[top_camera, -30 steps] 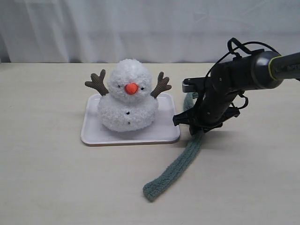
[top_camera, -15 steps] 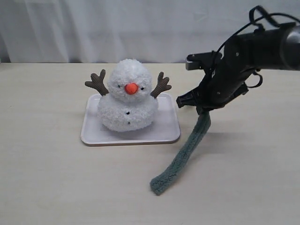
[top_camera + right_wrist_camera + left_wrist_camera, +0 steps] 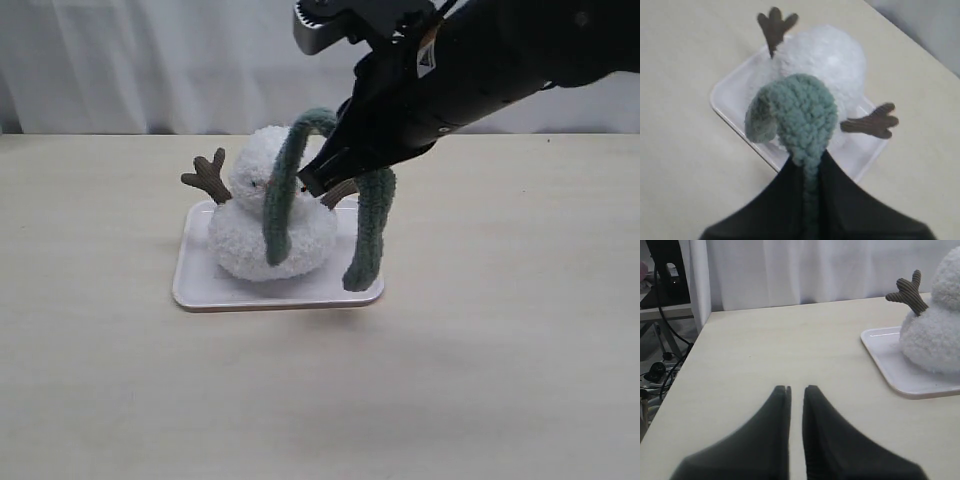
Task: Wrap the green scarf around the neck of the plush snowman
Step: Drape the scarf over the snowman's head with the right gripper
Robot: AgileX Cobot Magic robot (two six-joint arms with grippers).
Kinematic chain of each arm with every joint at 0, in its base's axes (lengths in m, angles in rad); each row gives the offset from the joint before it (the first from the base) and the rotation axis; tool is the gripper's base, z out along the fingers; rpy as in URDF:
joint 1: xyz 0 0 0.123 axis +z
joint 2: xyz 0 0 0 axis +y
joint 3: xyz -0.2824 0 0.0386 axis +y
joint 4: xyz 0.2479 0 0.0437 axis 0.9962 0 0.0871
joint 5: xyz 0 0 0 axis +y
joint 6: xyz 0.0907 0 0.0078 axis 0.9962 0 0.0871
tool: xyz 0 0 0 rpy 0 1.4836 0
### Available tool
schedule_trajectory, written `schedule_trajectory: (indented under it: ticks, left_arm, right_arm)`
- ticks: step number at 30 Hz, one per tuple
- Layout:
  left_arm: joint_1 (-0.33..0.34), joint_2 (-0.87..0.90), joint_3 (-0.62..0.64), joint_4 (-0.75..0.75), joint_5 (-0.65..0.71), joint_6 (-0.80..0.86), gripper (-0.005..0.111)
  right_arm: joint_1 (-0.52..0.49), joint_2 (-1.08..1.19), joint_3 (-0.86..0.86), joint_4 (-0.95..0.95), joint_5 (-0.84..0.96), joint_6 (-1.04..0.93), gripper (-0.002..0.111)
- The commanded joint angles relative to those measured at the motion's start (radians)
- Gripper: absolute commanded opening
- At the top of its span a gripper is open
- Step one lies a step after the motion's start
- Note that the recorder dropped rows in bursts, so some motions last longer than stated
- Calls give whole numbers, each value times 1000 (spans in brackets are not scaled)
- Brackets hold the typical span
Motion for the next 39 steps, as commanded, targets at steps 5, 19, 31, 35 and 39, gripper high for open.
schedule_trajectory:
  ticks: [5,19,31,35,39]
  left_arm:
    - [3,-3,3,0,-13,1,10]
    - [3,-3,3,0,-13,1,10]
    - [3,-3,3,0,-13,1,10]
    - [3,-3,3,0,-13,1,10]
    - [3,-3,3,0,-13,1,10]
  right_arm:
    - [223,-73,0,-331,-12,-43,4]
    - [341,57,0,-941,-45,-42,4]
    - [213,251,0,-1432,-119,347,4]
    - [151,290,0,-1475,-192,347,4]
    - [96,313,0,-1483,-199,370,4]
